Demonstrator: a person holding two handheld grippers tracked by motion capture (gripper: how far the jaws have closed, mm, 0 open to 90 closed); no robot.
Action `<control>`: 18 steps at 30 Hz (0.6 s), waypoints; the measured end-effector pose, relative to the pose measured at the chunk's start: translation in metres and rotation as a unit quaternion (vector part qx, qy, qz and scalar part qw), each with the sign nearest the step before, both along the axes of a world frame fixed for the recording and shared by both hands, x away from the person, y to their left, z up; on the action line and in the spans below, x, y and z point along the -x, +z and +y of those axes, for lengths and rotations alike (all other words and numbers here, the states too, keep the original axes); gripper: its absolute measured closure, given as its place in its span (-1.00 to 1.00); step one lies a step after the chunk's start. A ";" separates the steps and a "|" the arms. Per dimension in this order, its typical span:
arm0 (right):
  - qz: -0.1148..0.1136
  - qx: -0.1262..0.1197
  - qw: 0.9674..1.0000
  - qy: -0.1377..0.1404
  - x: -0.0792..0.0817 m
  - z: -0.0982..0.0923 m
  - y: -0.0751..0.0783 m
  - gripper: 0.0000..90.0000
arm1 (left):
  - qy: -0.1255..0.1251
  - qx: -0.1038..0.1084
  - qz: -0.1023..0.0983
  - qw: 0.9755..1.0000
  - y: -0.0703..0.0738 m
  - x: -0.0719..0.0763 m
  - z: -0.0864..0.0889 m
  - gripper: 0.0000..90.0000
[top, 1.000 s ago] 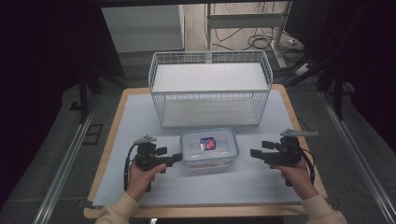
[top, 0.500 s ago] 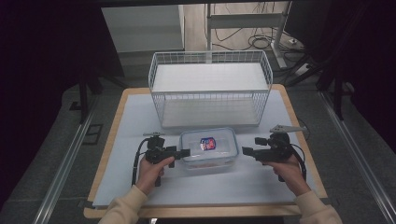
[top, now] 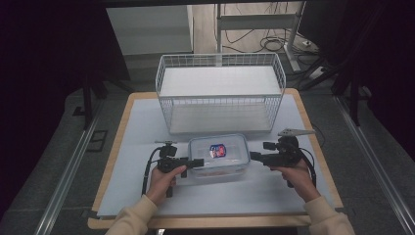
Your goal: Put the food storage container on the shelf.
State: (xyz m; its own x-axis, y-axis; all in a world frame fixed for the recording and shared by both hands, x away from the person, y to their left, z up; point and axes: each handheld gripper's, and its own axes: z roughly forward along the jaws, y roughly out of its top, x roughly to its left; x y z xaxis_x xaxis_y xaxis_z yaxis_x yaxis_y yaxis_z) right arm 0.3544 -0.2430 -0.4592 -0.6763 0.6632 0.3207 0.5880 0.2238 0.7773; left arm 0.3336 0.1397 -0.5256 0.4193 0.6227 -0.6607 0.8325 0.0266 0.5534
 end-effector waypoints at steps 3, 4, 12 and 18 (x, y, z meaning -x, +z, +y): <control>0.000 -0.001 1.000 -0.002 -0.001 -0.001 0.000 -0.64 | 0.003 0.000 0.000 1.000 0.001 0.000 0.000 -0.58; 0.002 -0.001 1.000 -0.002 -0.001 -0.001 0.000 -0.64 | 0.003 0.001 0.001 1.000 0.001 0.000 0.000 -0.58; 0.031 -0.002 0.999 0.007 -0.013 0.002 -0.008 -0.61 | 0.004 0.006 0.001 1.000 0.000 -0.001 0.002 -0.53; 0.062 -0.010 0.998 0.010 -0.026 0.008 -0.018 -0.57 | 0.002 0.006 0.000 1.000 0.000 -0.001 0.003 -0.53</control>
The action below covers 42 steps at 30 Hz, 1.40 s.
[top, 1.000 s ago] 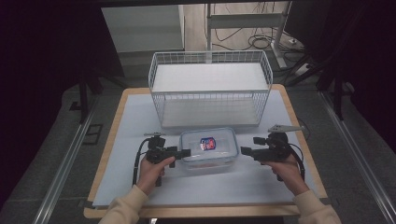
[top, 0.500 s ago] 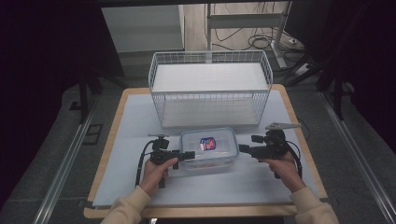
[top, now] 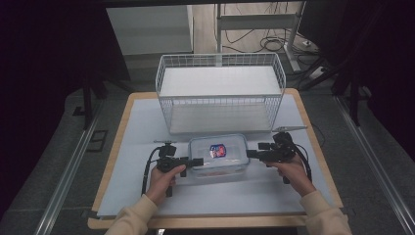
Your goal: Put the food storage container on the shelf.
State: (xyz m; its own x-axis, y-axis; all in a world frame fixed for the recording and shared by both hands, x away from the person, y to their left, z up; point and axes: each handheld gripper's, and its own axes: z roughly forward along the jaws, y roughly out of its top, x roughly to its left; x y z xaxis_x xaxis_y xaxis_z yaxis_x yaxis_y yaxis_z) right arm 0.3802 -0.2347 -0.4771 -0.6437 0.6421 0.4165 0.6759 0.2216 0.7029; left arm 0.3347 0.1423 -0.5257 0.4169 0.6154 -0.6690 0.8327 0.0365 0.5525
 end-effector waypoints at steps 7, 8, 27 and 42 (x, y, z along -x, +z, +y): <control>0.037 -0.012 0.999 0.012 -0.015 0.011 -0.015 -0.53 | -0.002 -0.001 0.000 1.000 0.000 0.000 0.000 -0.53; 0.044 -0.011 0.999 0.015 -0.018 0.015 -0.018 -0.53 | -0.002 -0.001 0.000 1.000 0.000 0.000 0.001 -0.52; 0.117 -0.061 0.991 0.030 -0.031 0.015 -0.026 -0.23 | -0.006 -0.001 -0.002 1.000 0.000 0.001 0.002 -0.49; 0.094 -0.066 0.993 0.029 -0.017 0.009 -0.018 -0.02 | 0.006 -0.012 -0.042 0.999 0.006 0.017 0.001 -0.33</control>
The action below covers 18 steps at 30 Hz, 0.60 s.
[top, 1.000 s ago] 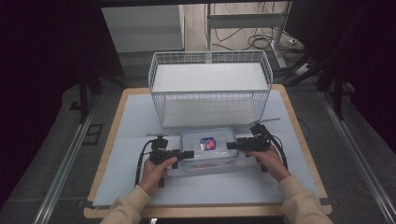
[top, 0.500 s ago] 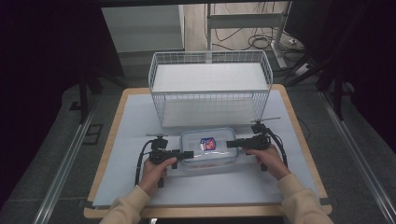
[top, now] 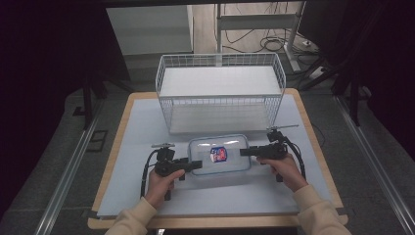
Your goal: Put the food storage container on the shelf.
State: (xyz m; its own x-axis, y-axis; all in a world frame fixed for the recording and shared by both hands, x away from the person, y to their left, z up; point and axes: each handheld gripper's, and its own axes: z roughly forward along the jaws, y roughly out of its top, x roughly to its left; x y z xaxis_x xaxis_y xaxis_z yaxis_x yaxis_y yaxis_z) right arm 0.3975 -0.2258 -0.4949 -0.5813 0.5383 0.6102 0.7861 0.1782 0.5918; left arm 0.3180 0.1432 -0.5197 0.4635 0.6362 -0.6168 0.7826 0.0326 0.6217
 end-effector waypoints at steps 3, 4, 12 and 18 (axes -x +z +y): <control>-0.005 -0.002 1.000 -0.002 0.002 0.000 0.000 -0.02 | 0.005 0.007 0.005 1.000 0.000 0.000 0.001 -0.28; -0.008 -0.001 1.000 -0.002 0.003 0.000 0.000 -0.02 | 0.008 0.009 0.006 1.000 0.000 0.000 0.001 -0.27; -0.022 0.002 1.000 -0.008 0.012 -0.001 0.003 0.02 | 0.020 0.009 0.001 1.000 0.003 0.004 0.000 -0.21; -0.029 0.003 1.000 -0.011 0.018 -0.002 0.006 0.06 | 0.021 0.004 -0.006 1.000 0.005 0.007 0.000 -0.17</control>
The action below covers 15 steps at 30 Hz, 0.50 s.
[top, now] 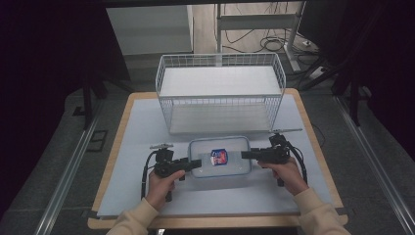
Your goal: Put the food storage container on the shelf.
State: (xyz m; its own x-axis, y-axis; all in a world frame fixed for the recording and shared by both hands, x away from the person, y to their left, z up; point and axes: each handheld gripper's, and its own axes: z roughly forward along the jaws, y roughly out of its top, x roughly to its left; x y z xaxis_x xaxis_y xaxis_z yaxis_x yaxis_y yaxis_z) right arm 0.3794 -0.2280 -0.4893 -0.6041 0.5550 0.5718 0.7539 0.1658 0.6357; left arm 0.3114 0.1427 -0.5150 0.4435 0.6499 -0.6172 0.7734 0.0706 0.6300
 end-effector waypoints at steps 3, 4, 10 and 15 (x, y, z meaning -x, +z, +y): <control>-0.002 -0.004 1.000 -0.001 0.002 -0.002 0.000 0.09 | 0.002 -0.002 -0.004 1.000 0.001 0.002 0.000 -0.16; -0.005 -0.003 1.000 -0.002 0.003 -0.002 0.000 0.09 | 0.002 -0.002 -0.004 1.000 0.001 0.002 0.000 -0.15; -0.015 0.002 1.000 -0.007 0.009 0.000 0.003 0.10 | 0.006 0.000 -0.007 1.000 0.002 0.004 0.000 -0.12; -0.024 0.006 1.000 -0.011 0.013 0.001 0.005 0.11 | 0.010 -0.004 -0.014 1.000 0.004 0.005 0.000 -0.10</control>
